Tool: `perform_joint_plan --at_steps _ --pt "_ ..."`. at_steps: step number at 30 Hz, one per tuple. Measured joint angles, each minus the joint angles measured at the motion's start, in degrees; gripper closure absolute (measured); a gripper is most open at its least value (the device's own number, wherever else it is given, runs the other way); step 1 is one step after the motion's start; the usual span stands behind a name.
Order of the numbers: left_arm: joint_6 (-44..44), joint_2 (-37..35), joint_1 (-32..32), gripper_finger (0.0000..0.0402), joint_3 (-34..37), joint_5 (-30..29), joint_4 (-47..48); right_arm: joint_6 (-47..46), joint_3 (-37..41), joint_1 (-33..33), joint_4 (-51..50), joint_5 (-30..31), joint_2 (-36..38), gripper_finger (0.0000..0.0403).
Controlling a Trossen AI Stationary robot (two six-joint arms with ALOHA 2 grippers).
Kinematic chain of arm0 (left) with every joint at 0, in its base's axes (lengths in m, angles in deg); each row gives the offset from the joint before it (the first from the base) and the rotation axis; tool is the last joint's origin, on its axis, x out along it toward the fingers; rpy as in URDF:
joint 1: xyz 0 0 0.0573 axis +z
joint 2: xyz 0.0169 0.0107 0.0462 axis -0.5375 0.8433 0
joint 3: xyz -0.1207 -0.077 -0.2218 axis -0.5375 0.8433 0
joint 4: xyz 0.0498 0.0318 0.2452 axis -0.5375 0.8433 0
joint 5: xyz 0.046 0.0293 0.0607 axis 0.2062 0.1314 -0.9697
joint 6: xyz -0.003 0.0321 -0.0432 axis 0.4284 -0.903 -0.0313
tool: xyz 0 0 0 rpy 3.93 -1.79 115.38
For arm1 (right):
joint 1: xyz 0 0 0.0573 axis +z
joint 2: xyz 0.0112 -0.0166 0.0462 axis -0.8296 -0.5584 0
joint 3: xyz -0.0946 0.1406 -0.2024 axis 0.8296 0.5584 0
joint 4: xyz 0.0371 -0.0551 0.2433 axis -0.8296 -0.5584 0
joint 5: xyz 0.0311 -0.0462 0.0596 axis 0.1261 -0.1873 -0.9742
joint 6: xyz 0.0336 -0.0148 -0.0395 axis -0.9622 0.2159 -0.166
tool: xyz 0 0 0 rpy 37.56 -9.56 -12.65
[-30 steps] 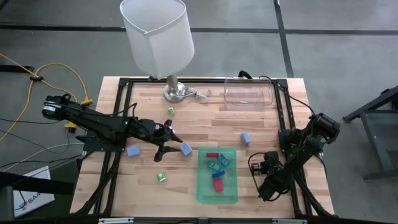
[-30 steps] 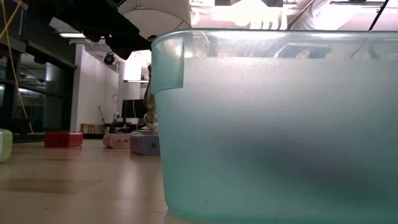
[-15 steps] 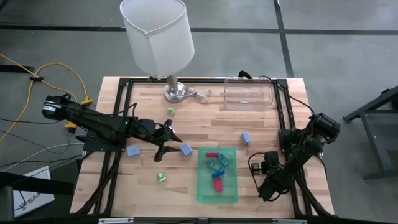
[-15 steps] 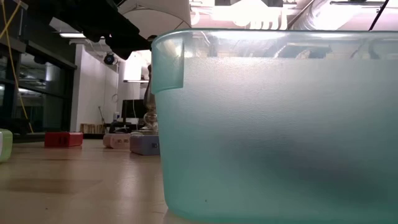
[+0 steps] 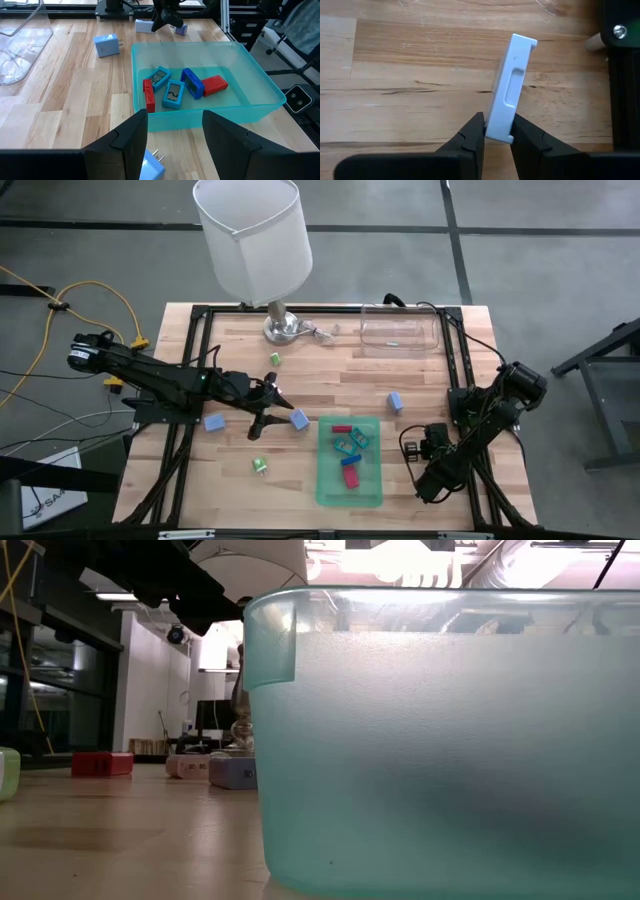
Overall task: Pick & Place Office items
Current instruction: Put the white digital clock into the green bin
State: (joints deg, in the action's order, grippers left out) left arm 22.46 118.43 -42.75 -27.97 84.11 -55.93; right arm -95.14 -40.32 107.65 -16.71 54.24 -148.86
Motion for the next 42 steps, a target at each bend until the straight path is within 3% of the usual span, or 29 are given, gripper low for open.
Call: perform_joint_plan --at_steps 19,28,34,42 --pt "0.0 0.02 0.0 0.0218 -0.02 0.02 0.01 1.98 -0.58 1.24 -1.74 3.03 0.22 0.0343" --pt "0.02 0.02 0.0 0.0218 0.0 0.02 0.02 3.67 -9.1 2.16 -12.45 3.76 0.41 0.0343" --pt "0.0 0.02 0.0 0.0218 -0.02 0.01 0.02 6.51 -14.39 2.16 -15.49 10.17 0.42 0.0343" --pt "0.0 0.02 0.0 0.0218 -0.01 0.01 0.01 8.63 -15.91 1.93 -17.47 13.28 0.44 0.0343"
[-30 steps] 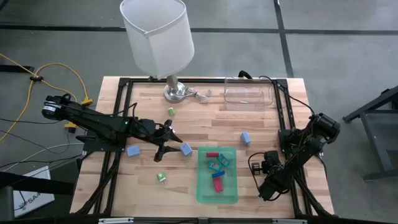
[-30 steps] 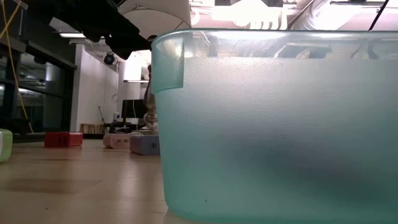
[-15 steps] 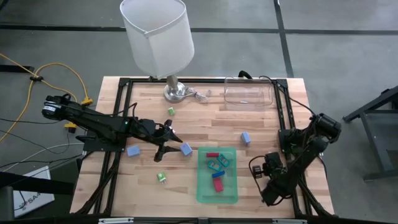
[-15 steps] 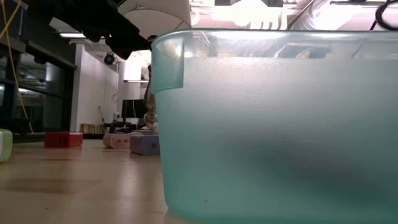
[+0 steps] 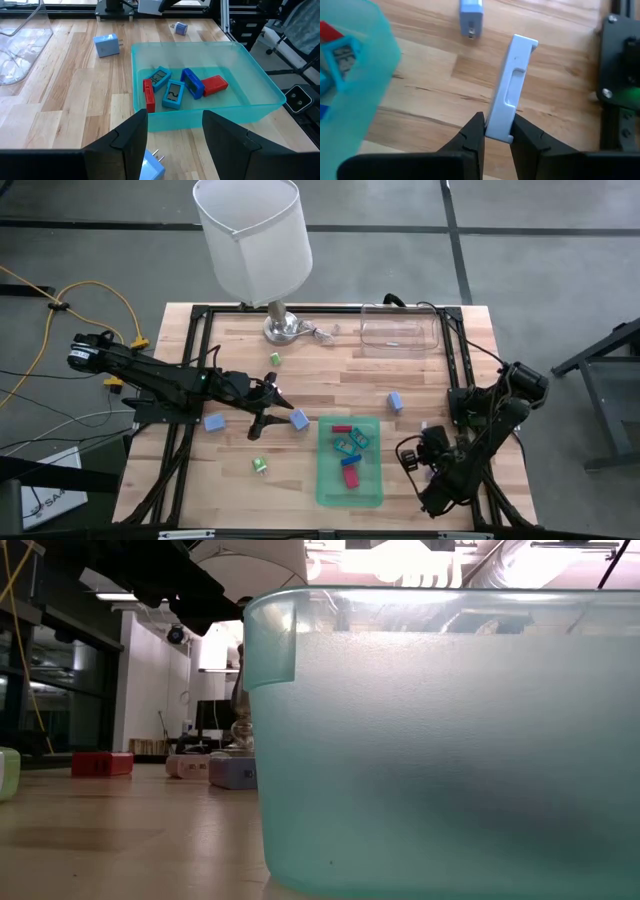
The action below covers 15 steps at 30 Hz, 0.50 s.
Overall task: Pick & Place Office items
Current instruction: Put the white digital clock into the green bin
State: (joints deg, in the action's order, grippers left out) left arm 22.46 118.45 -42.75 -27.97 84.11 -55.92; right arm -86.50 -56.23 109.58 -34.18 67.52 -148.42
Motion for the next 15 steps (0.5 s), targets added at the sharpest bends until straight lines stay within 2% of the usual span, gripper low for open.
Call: perform_joint_plan --at_steps 7,15 --pt "0.0 0.0 0.0 0.0218 -0.01 0.01 0.01 9.75 -0.79 -4.16 3.54 5.73 0.0 0.0343" --pt "0.0 0.0 0.0 0.0218 0.01 0.01 0.01 31.4 -6.41 -11.23 9.43 11.44 0.02 0.0343"
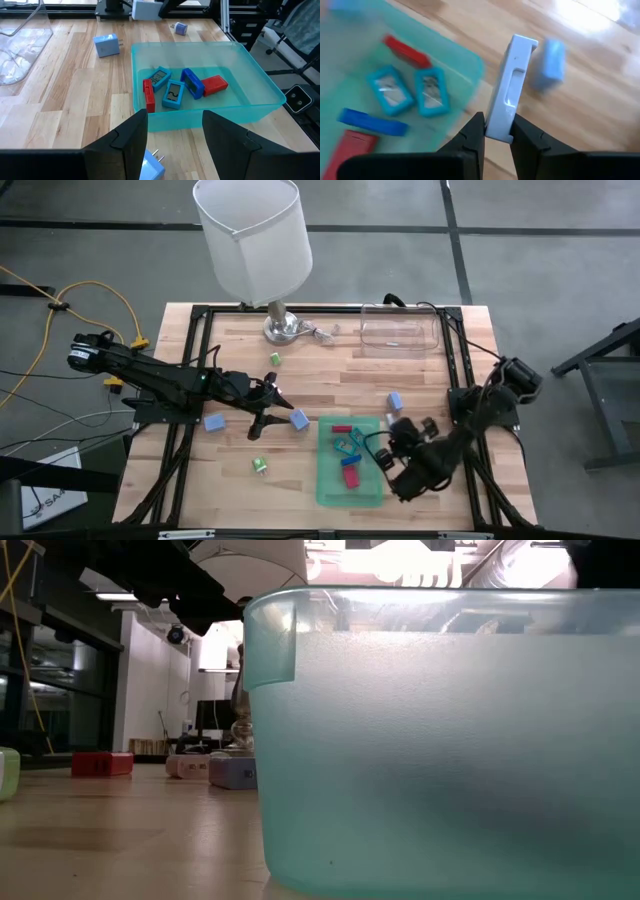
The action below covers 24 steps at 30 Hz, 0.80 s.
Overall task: Pick & Place Office items
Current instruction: Put the white digital clock into the green bin
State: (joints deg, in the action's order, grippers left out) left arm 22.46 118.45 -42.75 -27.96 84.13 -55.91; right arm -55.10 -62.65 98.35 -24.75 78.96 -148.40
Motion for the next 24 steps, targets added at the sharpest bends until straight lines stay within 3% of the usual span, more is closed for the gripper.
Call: perform_joint_plan --at_steps 5,11,24 --pt "0.0 0.0 0.0 0.0218 -0.02 0.0 -0.02 18.47 -1.74 -3.45 14.23 1.09 0.0 0.0343" --pt "0.0 -0.01 0.0 0.0218 -0.01 0.0 0.0 36.59 -1.76 -6.37 31.36 -1.75 -0.46 0.0343" --pt "0.01 -0.02 0.0 0.0218 0.0 0.0 -0.21 39.45 -1.72 -6.42 46.91 -5.94 -8.1 0.0343"
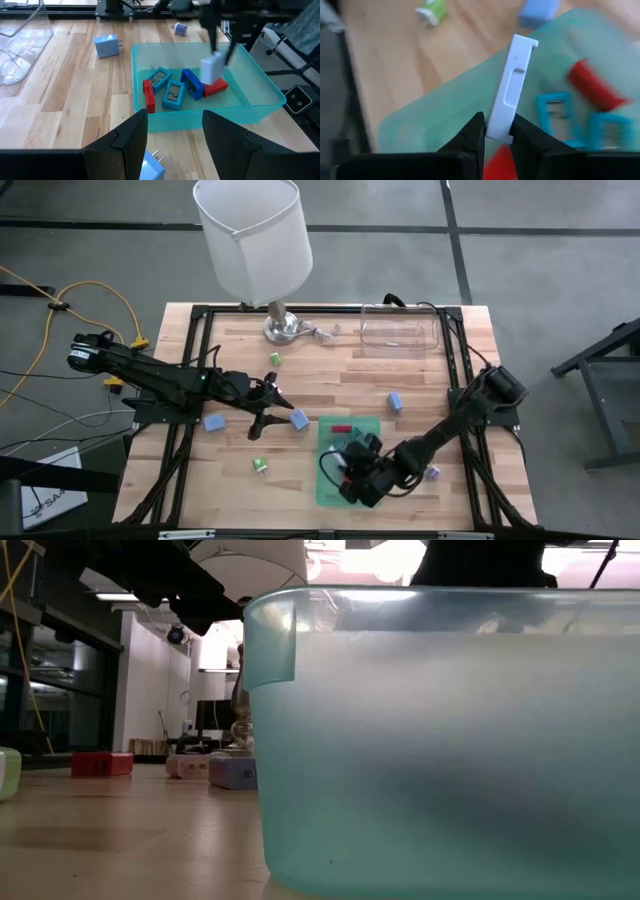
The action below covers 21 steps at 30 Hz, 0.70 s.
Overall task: Pick & Place Office items
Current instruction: Put the white digital clock into the green bin
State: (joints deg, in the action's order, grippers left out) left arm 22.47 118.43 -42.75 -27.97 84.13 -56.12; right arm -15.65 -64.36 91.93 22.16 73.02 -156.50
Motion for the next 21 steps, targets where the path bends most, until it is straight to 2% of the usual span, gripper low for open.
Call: perform_joint_plan --at_steps 4,12,21 --pt "-0.01 0.0 0.0 0.0218 0.0 0.0 -0.34 -1.98 -0.1 0.74 3.58 -0.02 -1.42 0.0343" --pt "-0.01 0.0 0.0 0.0218 -0.02 0.0 -0.47 -6.88 -0.07 1.67 4.47 -2.75 -4.6 0.0343" --pt "-0.01 0.0 0.0 0.0218 0.0 0.0 -0.66 -6.64 0.07 1.55 7.16 -5.29 -6.65 0.0343"
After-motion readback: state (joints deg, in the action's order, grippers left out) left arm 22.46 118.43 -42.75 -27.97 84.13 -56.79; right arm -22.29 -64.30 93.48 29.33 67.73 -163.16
